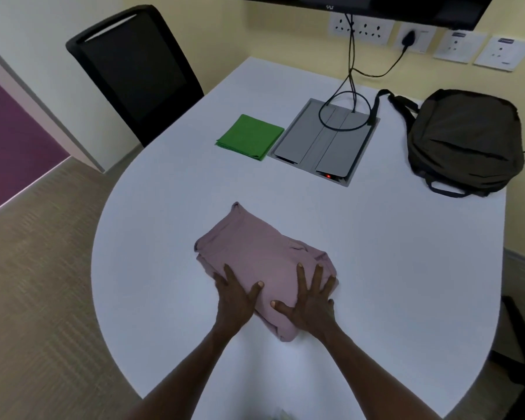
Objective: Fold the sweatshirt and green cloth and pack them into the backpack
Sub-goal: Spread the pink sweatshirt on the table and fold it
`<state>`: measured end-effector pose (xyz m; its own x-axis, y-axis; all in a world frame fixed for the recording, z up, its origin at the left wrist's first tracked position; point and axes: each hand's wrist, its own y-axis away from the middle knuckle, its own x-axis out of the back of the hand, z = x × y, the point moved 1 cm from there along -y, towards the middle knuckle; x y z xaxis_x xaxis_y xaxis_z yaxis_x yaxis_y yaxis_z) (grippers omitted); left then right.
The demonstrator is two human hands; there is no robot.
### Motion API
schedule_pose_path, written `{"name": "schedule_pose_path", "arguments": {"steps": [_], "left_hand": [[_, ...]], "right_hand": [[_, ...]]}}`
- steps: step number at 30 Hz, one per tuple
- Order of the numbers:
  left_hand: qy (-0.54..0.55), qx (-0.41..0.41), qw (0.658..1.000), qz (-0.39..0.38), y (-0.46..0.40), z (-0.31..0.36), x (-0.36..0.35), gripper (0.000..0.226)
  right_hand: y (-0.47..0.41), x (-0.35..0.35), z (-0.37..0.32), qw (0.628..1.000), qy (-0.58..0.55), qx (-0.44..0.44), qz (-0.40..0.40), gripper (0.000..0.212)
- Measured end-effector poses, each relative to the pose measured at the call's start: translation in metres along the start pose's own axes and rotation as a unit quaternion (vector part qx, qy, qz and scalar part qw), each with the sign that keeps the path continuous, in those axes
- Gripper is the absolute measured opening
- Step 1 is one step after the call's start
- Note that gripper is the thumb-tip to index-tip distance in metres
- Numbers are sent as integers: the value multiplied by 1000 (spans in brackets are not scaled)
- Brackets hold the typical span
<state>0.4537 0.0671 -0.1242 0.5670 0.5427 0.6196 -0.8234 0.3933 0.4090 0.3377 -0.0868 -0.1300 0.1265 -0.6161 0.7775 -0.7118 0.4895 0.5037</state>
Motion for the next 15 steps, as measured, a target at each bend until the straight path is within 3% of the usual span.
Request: {"name": "schedule_pose_path", "arguments": {"steps": [6, 15], "left_hand": [[-3, -24, 998, -64, -8, 8, 2, 112], [23, -30, 998, -50, -32, 3, -1, 106]], "right_hand": [[-1, 3, -17, 999, 13, -38, -17, 130], [-19, 35, -9, 994, 42, -29, -92, 103]]}}
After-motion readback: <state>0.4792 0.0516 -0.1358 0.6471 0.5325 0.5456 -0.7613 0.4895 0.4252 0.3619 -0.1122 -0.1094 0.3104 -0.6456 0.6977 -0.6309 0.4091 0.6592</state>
